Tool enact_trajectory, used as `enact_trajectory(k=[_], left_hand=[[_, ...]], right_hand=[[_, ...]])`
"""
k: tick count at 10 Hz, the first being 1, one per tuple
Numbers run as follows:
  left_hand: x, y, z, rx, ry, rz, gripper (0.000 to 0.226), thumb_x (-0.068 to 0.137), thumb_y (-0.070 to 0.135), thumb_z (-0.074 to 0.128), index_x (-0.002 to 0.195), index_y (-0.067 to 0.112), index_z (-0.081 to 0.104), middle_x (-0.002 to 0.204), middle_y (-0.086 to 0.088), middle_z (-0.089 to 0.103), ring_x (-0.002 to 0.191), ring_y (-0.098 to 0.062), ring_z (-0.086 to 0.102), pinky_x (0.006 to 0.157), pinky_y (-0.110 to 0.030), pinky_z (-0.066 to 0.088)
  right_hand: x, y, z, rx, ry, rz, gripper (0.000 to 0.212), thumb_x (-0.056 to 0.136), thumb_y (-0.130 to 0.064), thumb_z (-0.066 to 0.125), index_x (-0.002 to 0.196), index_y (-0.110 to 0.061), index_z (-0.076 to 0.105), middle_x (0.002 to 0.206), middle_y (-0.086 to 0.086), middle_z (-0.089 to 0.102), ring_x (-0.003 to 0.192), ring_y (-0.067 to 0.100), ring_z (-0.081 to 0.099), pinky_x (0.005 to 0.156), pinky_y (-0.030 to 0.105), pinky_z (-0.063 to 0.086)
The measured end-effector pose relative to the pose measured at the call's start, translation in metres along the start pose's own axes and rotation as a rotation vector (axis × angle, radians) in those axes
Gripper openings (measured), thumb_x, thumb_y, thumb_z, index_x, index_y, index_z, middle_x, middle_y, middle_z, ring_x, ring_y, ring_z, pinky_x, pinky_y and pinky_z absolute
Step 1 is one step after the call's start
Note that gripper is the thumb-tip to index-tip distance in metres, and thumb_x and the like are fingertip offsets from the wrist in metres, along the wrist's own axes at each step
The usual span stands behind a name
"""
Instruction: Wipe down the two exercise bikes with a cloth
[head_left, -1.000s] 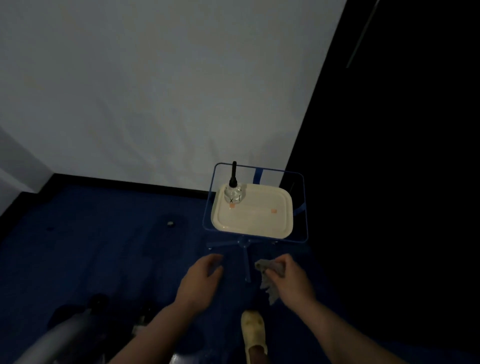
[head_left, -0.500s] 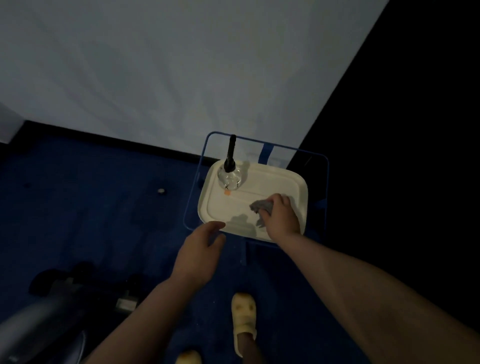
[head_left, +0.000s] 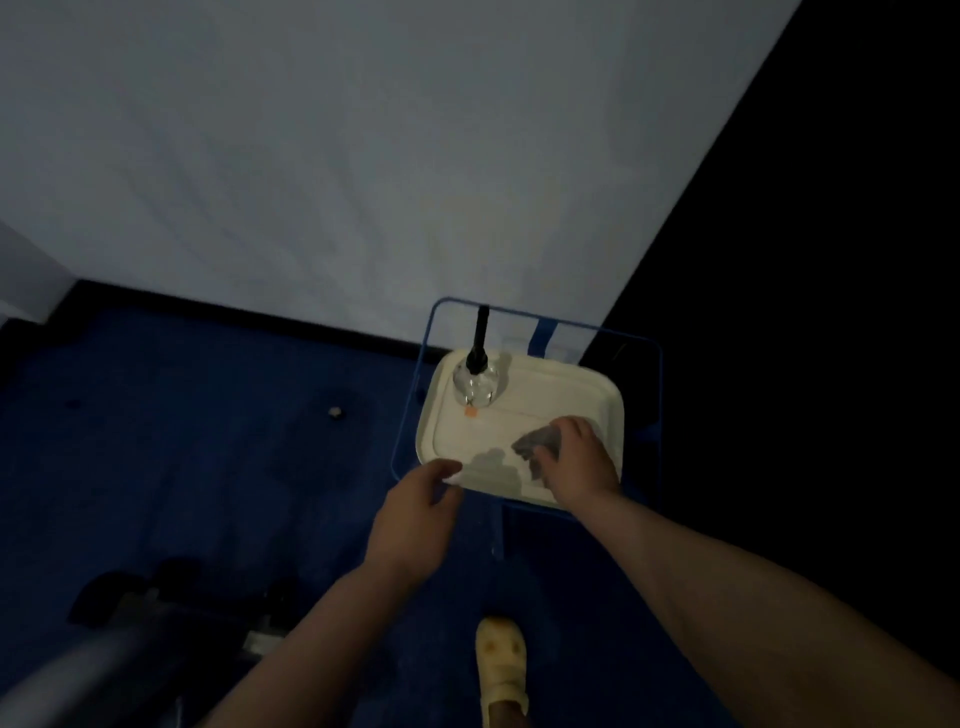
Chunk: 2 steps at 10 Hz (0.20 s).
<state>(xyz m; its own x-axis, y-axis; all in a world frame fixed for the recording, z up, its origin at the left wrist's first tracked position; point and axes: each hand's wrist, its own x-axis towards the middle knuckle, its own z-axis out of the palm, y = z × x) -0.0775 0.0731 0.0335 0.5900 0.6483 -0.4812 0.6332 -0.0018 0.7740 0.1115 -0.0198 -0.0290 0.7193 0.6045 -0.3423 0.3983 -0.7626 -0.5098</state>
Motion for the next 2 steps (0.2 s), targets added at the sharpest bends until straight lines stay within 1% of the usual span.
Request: enact_trajectory(k=[1,2], left_hand=[[-0.014,0.028,-0.023,0.036,0.001,0.062,0.033,0.095,0.022,0.051,0.127,0.023,0.056,0.127,0.003,0.060,0.116,-0.012,0.055,0.102,-0.038,0.046],[-0.030,0.062,-0.049,0.068,0.069,0.166,0.033,0.094,0.022,0.051,0.127,0.021,0.057,0.128,0.000,0.060,0.116,-0.015,0.055,0.102,-0.040,0.045]], right_hand=[[-0.030,-0.023,-0.035,0.072,0.083,0.017,0.035,0.096,-0.026,0.047,0.130,-0.015,0.046,0.139,0.004,0.043,0.115,0.024,0.048,0.093,0.036,0.046],[-0.065,-0.049,-0.076,0.077,0.138,-0.033,0.038,0.097,-0.031,0.047,0.132,-0.018,0.046,0.139,0.003,0.045,0.117,0.023,0.049,0.094,0.032,0.045]])
